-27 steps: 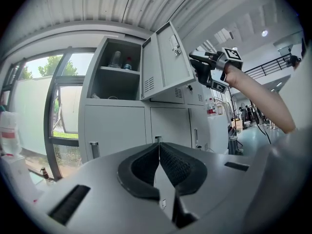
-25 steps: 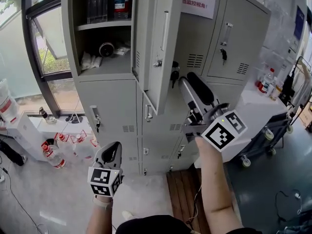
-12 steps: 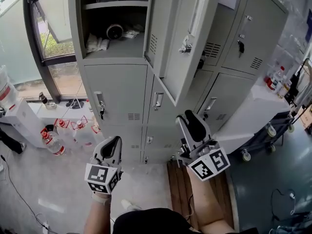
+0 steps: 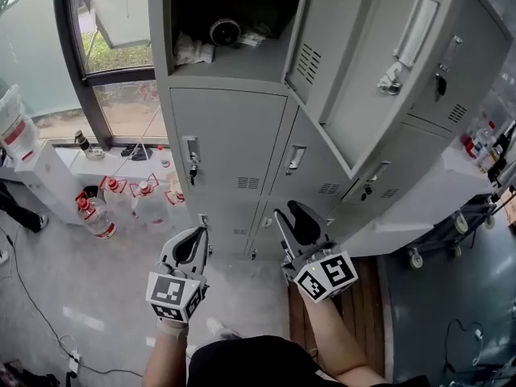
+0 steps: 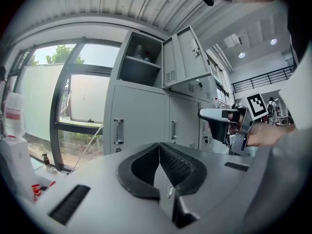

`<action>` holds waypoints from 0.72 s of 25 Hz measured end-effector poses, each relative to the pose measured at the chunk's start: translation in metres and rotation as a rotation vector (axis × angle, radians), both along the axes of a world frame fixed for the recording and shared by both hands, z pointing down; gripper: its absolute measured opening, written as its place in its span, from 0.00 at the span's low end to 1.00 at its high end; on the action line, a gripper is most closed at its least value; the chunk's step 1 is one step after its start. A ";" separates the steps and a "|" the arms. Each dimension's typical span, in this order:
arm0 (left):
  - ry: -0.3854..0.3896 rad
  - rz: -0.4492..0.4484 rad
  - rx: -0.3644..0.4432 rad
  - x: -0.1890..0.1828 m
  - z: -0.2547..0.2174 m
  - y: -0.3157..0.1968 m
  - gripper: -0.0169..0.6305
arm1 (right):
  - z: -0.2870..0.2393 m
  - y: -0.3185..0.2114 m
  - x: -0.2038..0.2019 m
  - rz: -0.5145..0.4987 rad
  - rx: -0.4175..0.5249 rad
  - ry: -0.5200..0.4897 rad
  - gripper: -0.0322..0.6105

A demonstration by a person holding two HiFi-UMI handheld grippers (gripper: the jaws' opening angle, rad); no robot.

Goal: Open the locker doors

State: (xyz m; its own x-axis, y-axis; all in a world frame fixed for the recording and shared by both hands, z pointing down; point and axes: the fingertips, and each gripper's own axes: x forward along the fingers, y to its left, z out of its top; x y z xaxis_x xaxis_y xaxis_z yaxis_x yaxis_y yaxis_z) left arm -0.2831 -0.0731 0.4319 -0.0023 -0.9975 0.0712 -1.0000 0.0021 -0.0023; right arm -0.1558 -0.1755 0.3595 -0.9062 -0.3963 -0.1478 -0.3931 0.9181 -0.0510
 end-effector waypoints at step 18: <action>-0.002 -0.115 -0.064 -0.132 0.040 0.084 0.06 | 0.072 0.005 -0.215 -0.072 -0.039 0.174 0.35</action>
